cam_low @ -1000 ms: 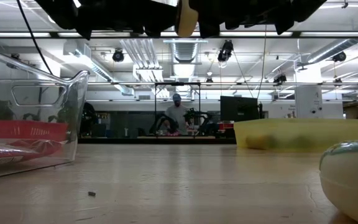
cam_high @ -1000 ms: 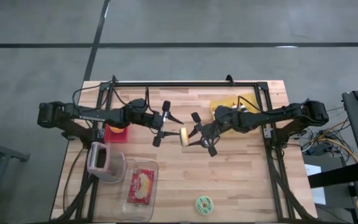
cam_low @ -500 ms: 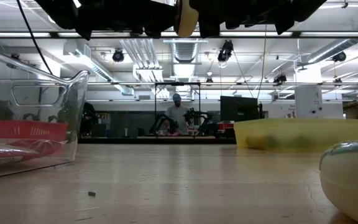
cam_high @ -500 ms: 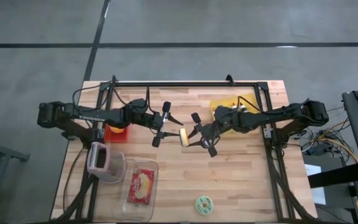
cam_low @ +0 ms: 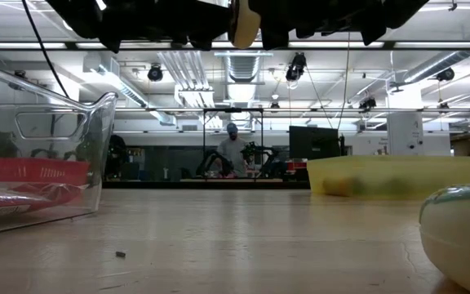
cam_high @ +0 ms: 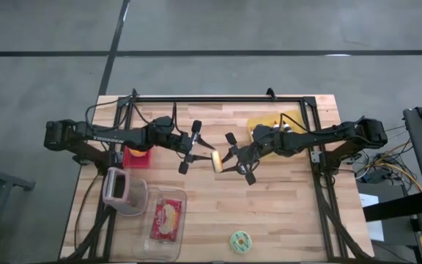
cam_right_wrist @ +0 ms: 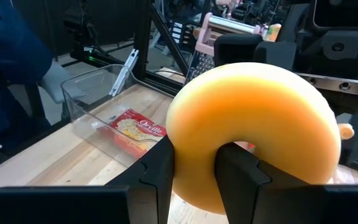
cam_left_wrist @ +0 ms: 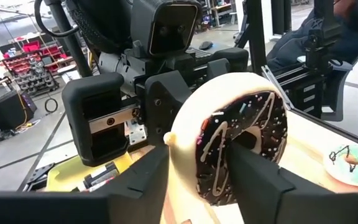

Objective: Pick & Place Food Item
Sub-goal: Put the black donut into the red bin

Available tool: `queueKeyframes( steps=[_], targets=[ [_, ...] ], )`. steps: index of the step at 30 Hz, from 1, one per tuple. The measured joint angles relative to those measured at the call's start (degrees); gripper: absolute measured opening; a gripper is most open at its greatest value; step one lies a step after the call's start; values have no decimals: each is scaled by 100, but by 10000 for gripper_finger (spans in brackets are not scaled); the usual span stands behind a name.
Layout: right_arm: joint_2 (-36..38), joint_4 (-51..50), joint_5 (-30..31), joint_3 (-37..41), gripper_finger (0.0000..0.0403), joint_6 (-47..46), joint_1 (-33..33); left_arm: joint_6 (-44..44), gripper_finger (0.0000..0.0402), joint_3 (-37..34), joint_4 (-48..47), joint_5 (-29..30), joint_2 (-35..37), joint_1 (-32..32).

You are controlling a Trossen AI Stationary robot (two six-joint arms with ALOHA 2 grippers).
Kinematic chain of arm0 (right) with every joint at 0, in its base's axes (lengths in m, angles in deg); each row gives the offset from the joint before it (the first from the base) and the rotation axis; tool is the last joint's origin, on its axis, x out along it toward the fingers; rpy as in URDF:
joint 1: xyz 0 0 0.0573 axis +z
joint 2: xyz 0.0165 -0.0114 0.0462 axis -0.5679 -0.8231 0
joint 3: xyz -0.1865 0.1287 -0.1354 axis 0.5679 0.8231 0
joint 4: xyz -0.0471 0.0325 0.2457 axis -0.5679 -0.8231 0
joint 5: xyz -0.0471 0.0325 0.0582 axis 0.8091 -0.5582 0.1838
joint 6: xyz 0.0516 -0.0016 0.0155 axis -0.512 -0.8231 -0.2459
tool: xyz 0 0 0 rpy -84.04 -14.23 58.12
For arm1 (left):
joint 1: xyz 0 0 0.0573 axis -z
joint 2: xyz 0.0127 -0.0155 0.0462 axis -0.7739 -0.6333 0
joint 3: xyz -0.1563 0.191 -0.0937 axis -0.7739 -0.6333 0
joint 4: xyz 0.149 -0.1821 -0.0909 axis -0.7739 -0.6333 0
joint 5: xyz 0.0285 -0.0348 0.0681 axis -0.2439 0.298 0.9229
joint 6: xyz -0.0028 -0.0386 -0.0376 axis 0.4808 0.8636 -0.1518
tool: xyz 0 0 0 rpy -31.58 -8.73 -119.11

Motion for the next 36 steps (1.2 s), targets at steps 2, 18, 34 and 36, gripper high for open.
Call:
queueKeyframes(
  steps=[2,18,34,36],
  targets=[
    [0,0,2,0,100,0,0,0,142,0,0,-22,0,0],
    [0,0,0,0,100,0,0,-22,62,0,0,-346,0,0],
    [0,4,2,0,100,-212,2,-22,60,0,0,-361,0,0],
    [0,4,2,0,100,-225,2,-22,60,0,-2,-361,0,0]
  ],
)
